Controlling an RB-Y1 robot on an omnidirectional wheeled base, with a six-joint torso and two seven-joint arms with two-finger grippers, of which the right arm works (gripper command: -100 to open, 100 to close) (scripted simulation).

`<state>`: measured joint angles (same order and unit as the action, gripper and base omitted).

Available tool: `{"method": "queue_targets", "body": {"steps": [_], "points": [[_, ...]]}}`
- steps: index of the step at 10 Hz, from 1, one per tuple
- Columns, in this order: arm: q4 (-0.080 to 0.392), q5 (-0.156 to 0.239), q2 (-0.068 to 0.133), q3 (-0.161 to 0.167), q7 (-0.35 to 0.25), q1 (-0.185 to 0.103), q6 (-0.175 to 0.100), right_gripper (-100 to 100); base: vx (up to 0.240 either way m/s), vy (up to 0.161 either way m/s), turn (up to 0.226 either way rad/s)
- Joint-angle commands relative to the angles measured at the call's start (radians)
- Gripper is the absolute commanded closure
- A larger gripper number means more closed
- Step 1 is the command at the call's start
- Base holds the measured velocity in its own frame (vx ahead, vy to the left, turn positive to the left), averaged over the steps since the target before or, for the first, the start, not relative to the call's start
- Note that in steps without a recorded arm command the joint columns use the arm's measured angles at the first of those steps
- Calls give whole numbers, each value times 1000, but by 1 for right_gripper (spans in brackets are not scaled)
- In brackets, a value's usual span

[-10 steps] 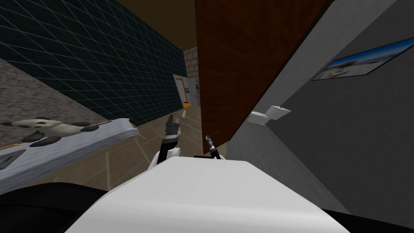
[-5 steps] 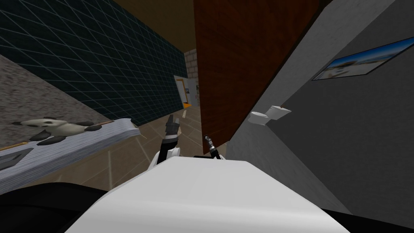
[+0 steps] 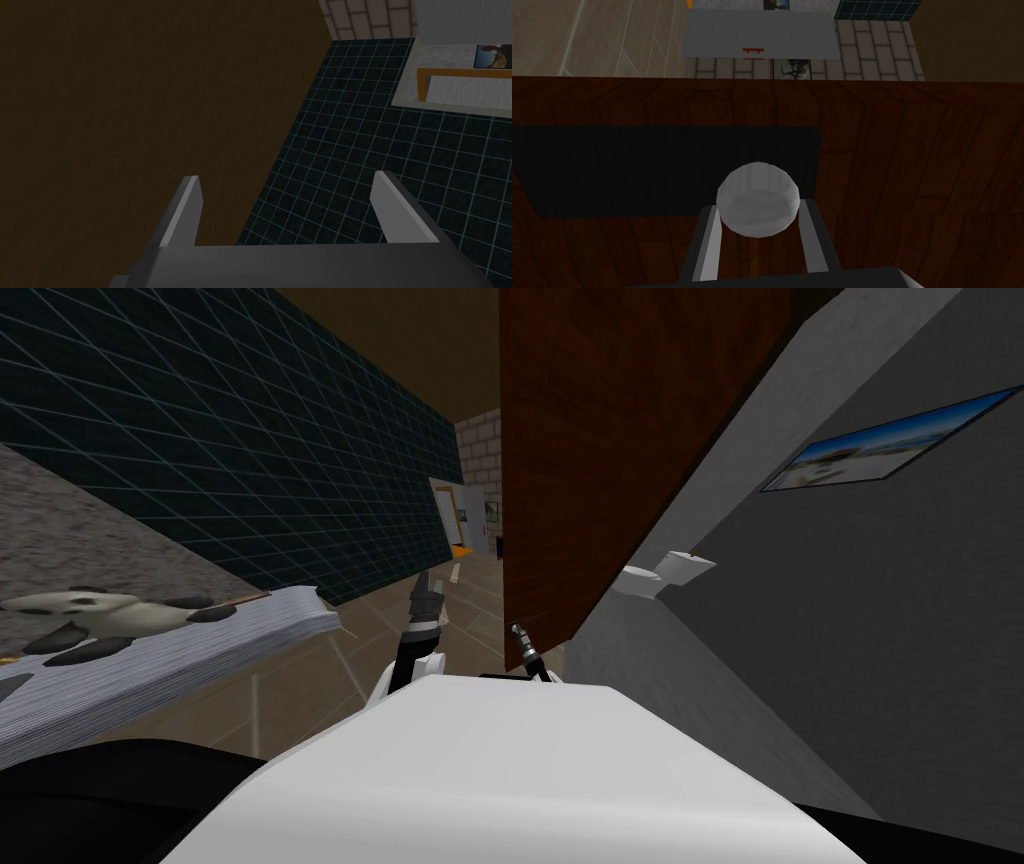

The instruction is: Push the door open

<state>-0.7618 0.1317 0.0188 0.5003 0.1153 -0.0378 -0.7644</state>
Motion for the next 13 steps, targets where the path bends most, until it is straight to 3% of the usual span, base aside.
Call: {"method": "queue_targets", "body": {"steps": [1,4,6,8,9,10,12,13], "points": [[-2,11,8,-28,3,-7,0,100,180,165,-55],[0,20,3,-49,6,-10,1,100,139,138,-46],[2,31,-14,-75,10,-15,2,100,113,148,-74],[4,41,-45,-98,13,-19,3,100,129,154,-84],[3,40,-27,-95,12,-13,4,100,59,42,-32],[3,47,-7,-117,15,-18,1,100,101,80,-56],[6,55,6,-140,20,-22,0,100,154,144,-86],[-2,46,20,-110,24,-5,-1,-100,-34,-9,-159]]}}
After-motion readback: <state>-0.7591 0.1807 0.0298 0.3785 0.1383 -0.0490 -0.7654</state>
